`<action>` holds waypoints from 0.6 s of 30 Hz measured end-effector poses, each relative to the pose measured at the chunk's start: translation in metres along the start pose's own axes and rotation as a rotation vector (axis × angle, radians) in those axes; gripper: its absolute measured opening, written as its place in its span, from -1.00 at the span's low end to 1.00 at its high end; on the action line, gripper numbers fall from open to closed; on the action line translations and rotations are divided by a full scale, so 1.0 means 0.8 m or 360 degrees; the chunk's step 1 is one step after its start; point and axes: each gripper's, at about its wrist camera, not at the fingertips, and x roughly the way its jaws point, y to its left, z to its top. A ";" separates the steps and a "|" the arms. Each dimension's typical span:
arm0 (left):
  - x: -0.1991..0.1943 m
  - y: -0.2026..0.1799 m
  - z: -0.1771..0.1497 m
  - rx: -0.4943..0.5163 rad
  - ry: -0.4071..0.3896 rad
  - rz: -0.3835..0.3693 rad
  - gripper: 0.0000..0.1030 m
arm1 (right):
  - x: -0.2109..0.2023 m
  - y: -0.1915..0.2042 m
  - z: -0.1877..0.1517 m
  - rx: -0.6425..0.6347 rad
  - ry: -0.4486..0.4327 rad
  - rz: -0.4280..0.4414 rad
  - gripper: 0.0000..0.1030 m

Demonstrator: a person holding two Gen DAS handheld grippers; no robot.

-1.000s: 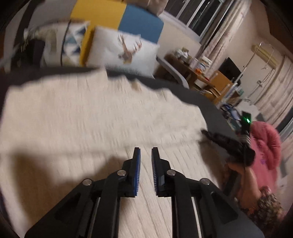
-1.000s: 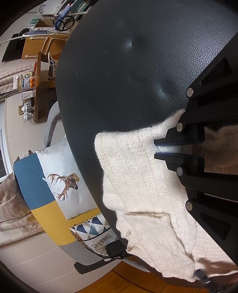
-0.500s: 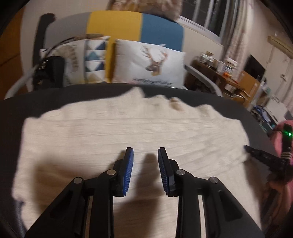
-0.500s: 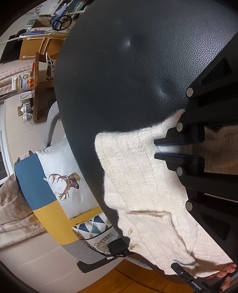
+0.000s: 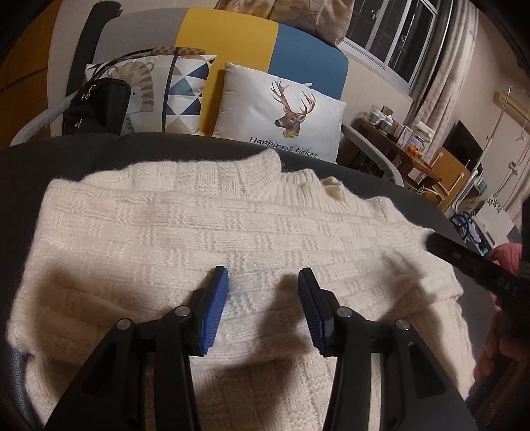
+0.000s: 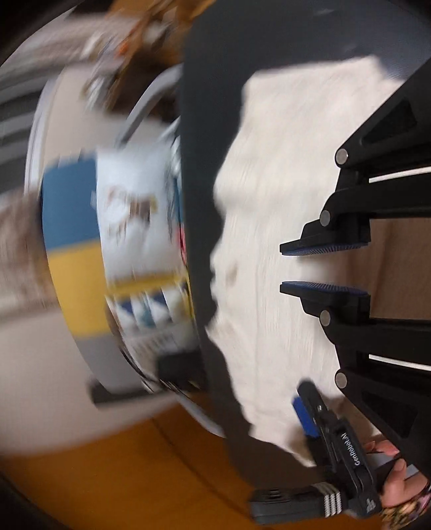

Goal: Fold clothes

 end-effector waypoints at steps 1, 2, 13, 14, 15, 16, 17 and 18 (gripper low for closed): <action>0.000 0.000 0.000 0.0000 -0.0001 -0.0001 -0.09 | 0.014 0.002 -0.001 -0.0039 0.0047 -0.0021 -0.66; 0.000 0.001 0.000 -0.0005 -0.0001 -0.0007 -0.09 | 0.025 -0.005 -0.006 -0.0021 0.0078 -0.0027 -0.64; -0.015 -0.013 -0.020 0.0085 0.0006 0.0098 -0.09 | 0.038 -0.022 -0.041 0.0097 0.0133 -0.0031 -0.65; -0.018 -0.014 -0.023 0.0090 0.0006 0.0109 -0.09 | 0.039 -0.017 -0.042 0.0068 0.0133 -0.0053 -0.65; -0.021 -0.014 -0.026 0.0088 0.0005 0.0116 -0.09 | 0.042 -0.012 -0.041 0.0039 0.0134 -0.0072 -0.65; -0.025 -0.014 -0.029 0.0083 0.0004 0.0122 -0.09 | 0.040 -0.006 -0.045 0.0014 0.0134 -0.0084 -0.65; -0.028 -0.013 -0.032 0.0078 0.0002 0.0127 -0.09 | 0.036 -0.002 -0.051 -0.0003 0.0134 -0.0088 -0.65; -0.032 -0.012 -0.035 0.0071 0.0000 0.0132 -0.09 | 0.035 0.001 -0.054 -0.0014 0.0135 -0.0086 -0.64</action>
